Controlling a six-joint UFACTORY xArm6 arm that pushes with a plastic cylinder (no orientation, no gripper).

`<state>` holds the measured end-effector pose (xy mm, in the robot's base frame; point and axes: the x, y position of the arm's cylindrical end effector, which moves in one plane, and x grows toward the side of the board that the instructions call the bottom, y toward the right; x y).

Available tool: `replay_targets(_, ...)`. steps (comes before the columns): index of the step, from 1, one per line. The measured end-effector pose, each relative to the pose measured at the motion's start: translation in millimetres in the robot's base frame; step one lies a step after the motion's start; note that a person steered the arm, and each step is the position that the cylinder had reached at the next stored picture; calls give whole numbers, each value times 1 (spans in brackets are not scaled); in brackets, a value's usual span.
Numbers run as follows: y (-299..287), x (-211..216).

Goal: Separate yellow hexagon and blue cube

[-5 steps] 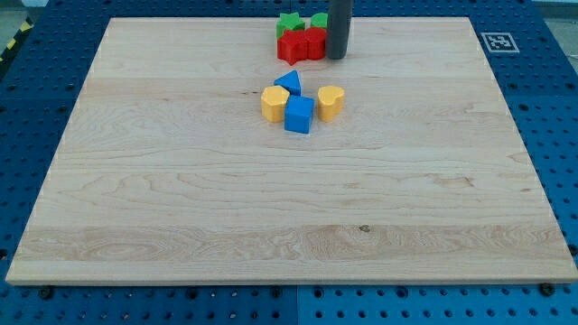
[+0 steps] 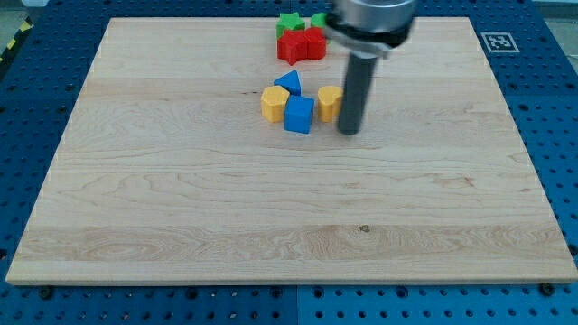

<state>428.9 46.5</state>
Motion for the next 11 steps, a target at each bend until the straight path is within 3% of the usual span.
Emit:
replay_targets(1, -63, 3)
replay_targets(3, -78, 14)
replay_targets(5, -128, 11)
replay_targets(7, -108, -20)
replay_targets(11, -70, -31)
